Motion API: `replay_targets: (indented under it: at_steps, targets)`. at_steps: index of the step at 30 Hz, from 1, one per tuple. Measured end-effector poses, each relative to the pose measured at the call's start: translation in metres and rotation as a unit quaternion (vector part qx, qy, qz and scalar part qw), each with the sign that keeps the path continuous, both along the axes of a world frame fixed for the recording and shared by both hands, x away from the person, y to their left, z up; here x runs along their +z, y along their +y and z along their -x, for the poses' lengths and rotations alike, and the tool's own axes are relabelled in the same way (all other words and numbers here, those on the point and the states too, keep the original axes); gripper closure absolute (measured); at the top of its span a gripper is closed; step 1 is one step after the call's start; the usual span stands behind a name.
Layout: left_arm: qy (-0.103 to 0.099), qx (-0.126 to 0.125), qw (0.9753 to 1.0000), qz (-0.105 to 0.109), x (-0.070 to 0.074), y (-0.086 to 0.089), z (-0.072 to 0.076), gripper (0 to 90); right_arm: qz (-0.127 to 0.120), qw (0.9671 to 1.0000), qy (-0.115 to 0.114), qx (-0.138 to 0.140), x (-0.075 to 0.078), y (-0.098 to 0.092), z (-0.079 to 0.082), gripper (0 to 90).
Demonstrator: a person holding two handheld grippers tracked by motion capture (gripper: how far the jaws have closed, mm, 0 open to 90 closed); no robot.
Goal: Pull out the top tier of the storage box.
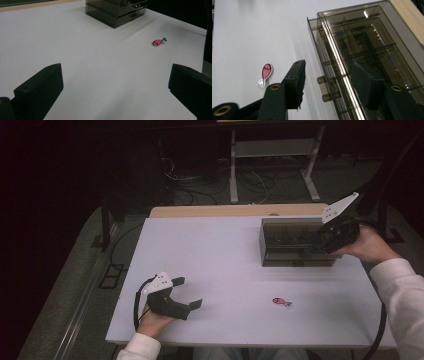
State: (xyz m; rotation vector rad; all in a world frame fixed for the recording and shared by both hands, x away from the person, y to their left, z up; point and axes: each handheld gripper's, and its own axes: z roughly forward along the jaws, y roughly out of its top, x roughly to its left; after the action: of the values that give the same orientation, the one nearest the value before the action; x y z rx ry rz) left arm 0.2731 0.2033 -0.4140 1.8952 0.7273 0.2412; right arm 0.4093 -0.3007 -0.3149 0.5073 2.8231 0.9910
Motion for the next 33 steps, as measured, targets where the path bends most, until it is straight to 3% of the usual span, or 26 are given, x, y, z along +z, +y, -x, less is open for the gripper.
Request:
replay_targets:
  at_steps: [11,18,33]
  targets:
    - [0.000,-0.001,1.0000,0.000,0.000,0.000,0.000,0.0,0.027,0.9996,0.006,0.012,-0.010,0.003,-0.004,54.3]
    - [0.000,-0.001,1.0000,-0.001,0.000,0.000,0.000,0.0,0.032,0.9993,0.004,0.017,-0.013,0.004,-0.005,64.3]
    - [-0.003,-0.001,1.0000,-0.001,-0.001,-0.001,0.000,0.0,0.043,0.9986,0.016,0.028,-0.023,0.009,-0.011,72.7]
